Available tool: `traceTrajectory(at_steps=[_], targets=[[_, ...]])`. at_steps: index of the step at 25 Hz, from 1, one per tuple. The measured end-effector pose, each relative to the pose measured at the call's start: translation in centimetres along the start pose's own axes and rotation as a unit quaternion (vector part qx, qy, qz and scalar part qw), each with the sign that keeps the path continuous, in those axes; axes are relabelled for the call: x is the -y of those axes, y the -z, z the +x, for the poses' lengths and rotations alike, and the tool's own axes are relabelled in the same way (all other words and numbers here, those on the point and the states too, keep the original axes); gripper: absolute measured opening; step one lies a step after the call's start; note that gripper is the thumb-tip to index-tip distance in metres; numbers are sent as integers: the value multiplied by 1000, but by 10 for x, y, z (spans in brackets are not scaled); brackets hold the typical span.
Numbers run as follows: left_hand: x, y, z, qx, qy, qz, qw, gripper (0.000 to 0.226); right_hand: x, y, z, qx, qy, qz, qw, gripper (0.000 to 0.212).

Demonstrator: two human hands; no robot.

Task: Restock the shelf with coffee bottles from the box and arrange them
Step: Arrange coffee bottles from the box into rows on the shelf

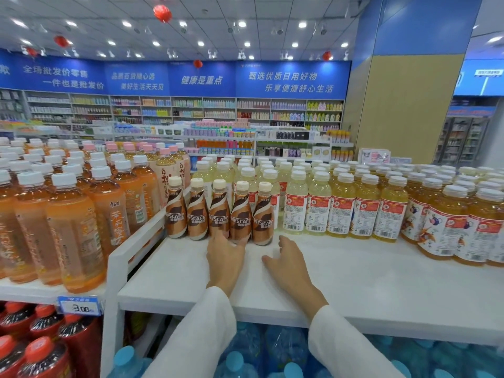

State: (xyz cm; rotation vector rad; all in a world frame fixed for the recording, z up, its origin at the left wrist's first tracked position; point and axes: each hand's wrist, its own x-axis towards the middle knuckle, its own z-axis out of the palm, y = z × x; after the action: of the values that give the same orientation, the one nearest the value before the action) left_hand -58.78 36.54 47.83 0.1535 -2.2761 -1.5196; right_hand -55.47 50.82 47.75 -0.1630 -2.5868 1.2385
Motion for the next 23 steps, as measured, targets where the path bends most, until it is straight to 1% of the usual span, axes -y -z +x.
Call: traceTrajectory(at_steps=[3, 5, 8, 11, 15, 17, 19, 20, 23], targets=[[2, 20, -22, 51, -12, 48, 997, 46, -4, 22, -41, -4, 30, 32, 999, 60], [2, 35, -43, 59, -32, 63, 996, 42, -5, 34, -68, -22, 45, 67, 996, 49], [4, 61, -86, 38, -46, 18, 998, 34, -10, 45, -108, -38, 54, 122, 990, 37], [7, 86, -131, 15, -34, -47, 998, 25, -13, 49, -143, -33, 46, 179, 982, 27], [30, 116, -188, -27, -7, -98, 995, 18, -14, 34, -191, -33, 65, 261, 963, 23], [49, 136, -214, -48, 19, -108, 993, 19, -19, 11, -214, -9, 91, 263, 960, 22], [68, 158, -236, -66, 50, -108, 991, 19, -24, -18, -235, 32, 96, 254, 962, 19], [79, 170, -246, -76, 65, -103, 990, 19, -28, -33, -247, 65, 83, 255, 961, 20], [114, 208, -278, -120, 116, -96, 981, 18, -31, -78, -276, 164, 62, 253, 951, 35]])
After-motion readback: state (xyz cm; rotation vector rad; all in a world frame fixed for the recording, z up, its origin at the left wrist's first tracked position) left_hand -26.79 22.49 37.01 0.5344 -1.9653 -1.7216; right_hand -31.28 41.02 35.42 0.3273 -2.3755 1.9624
